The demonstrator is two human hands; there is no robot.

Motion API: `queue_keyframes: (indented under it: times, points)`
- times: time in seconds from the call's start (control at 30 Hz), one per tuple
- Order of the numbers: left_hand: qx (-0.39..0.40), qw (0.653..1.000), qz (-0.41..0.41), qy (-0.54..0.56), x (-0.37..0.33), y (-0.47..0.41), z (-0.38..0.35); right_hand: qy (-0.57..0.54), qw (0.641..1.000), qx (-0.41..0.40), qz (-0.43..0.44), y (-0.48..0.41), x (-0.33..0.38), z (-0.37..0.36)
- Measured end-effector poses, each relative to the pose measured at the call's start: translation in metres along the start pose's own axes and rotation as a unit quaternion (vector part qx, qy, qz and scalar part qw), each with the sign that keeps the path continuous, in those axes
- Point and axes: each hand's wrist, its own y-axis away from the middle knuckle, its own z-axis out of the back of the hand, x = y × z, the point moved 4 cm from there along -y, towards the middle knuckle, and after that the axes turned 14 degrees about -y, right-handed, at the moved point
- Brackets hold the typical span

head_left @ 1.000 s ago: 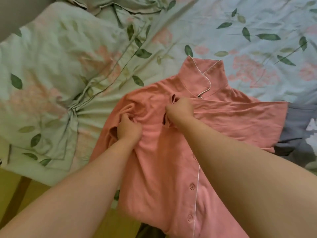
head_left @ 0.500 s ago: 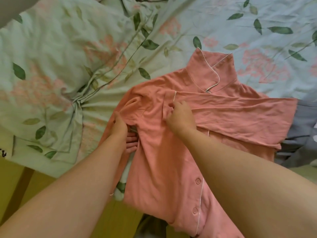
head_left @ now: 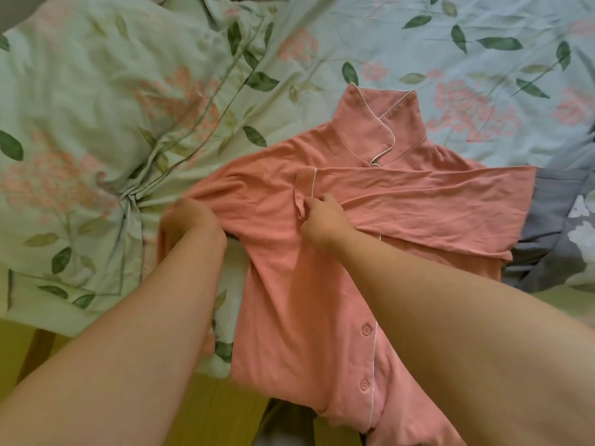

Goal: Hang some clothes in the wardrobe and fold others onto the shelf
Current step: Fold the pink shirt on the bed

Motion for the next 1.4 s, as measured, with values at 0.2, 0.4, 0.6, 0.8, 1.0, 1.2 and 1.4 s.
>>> queue_keyframes:
  times: [0.2, 0.4, 0.6, 0.8, 1.0, 1.2, 1.4]
  points:
    - [-0.111, 0.775, -0.602, -0.155, -0.036, 0.081, -0.02, -0.203, 0.979, 0.02, 0.004, 0.002, -0.006, 0.017]
    - [0.03, 0.384, -0.836, -0.392, 0.034, 0.116, -0.084, -0.533, 0.825, -0.125, -0.142, 0.015, -0.04, 0.056]
    - [0.05, 0.403, -0.744, -0.531, 0.052, 0.085, -0.08, -0.506, 0.826, -0.192, -0.16, 0.024, -0.085, 0.078]
    - [0.006, 0.53, -0.605, -0.594, 0.046, 0.068, -0.065, -0.364, 0.892, -0.241, -0.119, 0.021, -0.077, 0.086]
    - [0.048, 0.711, -0.491, -0.501, 0.048, 0.054, -0.047, -0.497, 0.834, -0.168, -0.171, 0.014, -0.061, 0.094]
    - [0.088, 0.802, -0.365, -0.463, 0.06, 0.042, -0.037, -0.661, 0.697, -0.173, -0.218, 0.026, -0.073, 0.096]
    - [0.024, 0.752, -0.52, -0.404, -0.001, 0.053, -0.059, -0.559, 0.779, -0.166, -0.23, 0.023, -0.069, 0.114]
